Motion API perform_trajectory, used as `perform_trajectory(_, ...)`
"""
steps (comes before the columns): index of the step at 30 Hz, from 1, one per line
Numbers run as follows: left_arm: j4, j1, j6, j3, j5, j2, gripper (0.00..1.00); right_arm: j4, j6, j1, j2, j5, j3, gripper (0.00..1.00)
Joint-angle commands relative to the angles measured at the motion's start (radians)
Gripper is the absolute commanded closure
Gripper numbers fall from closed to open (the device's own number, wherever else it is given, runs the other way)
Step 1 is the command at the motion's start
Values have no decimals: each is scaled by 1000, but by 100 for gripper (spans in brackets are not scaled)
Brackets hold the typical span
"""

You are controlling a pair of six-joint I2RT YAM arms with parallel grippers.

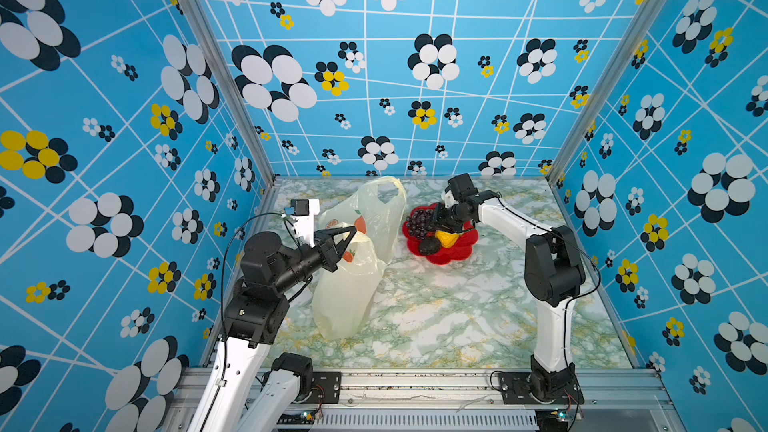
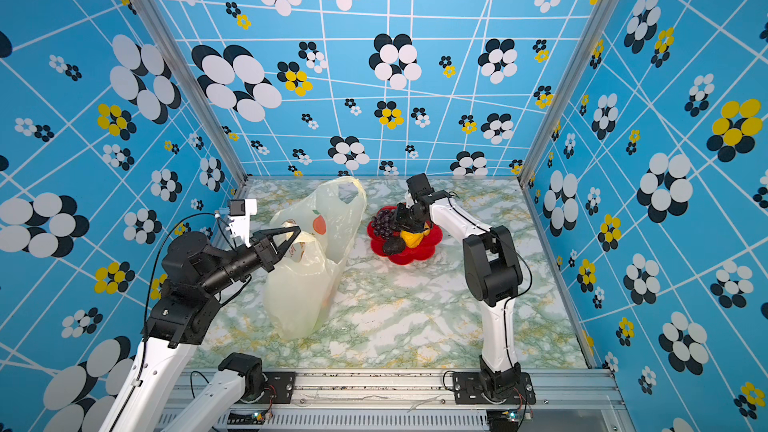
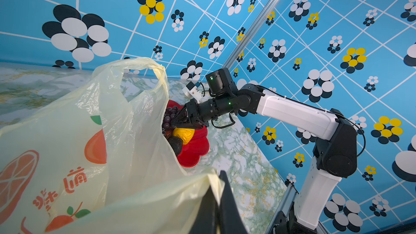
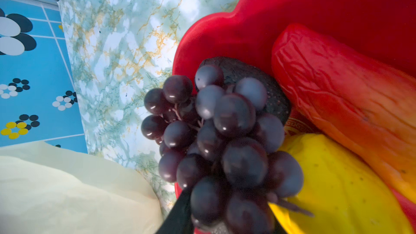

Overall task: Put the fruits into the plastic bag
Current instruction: 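Lower the right gripper onto the bunch of dark grapes, then close the right gripper on the grape stem and lift the grapes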

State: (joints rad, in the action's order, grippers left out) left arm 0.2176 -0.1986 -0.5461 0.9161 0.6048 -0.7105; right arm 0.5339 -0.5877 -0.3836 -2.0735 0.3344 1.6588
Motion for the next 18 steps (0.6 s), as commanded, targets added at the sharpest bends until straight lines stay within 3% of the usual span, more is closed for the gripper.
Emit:
perform_trajectory(1, -9, 2, 12, -7, -3, -5, 100, -7, 17, 0, 25, -39, -24, 69)
perform_trajectory(18, -26, 2, -10, -19, 19, -3, 100, -51, 58, 1, 122, -86, -114, 77)
